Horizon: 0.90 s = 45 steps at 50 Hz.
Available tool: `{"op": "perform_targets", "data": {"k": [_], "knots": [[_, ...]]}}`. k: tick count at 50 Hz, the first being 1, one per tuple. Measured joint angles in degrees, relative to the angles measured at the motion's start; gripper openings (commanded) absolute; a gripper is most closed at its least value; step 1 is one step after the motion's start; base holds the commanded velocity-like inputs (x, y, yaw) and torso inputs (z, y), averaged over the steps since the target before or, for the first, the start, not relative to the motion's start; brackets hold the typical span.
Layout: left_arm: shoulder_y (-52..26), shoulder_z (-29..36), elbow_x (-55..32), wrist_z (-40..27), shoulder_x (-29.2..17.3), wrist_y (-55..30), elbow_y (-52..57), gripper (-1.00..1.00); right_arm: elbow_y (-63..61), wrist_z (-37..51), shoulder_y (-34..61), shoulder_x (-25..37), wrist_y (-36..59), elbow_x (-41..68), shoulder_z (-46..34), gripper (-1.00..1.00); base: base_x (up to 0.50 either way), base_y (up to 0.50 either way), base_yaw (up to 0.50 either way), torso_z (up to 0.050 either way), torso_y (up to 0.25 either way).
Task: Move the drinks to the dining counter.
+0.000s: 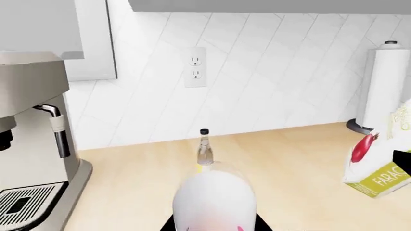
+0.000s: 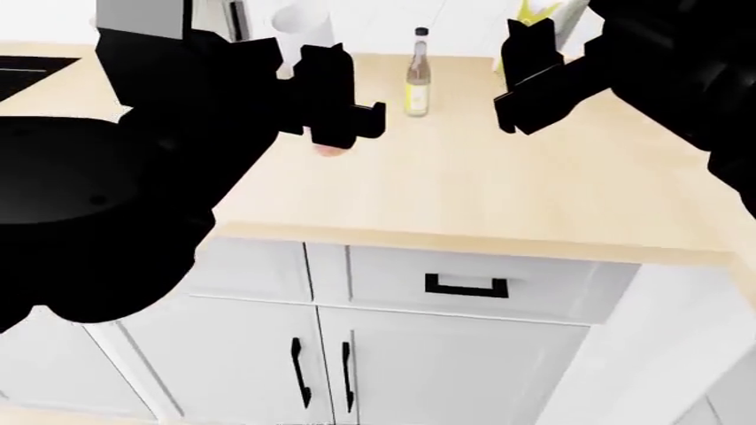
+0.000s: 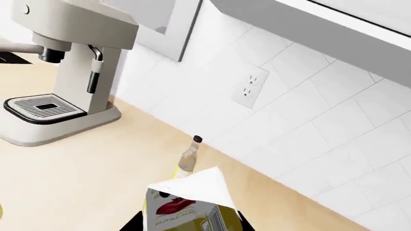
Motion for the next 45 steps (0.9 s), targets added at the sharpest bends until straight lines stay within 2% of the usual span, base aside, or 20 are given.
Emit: {"op": "perform_targets", "data": {"k": [45], "knots": [[-0.8, 0.0, -0.2, 0.1, -0.3, 0.3, 0.2, -1.0, 0.9, 1.8, 0.7, -0.9, 1.0, -1.4, -2.1, -1.0, 0.0, 0.0, 0.5, 0.001, 0.002]]}}
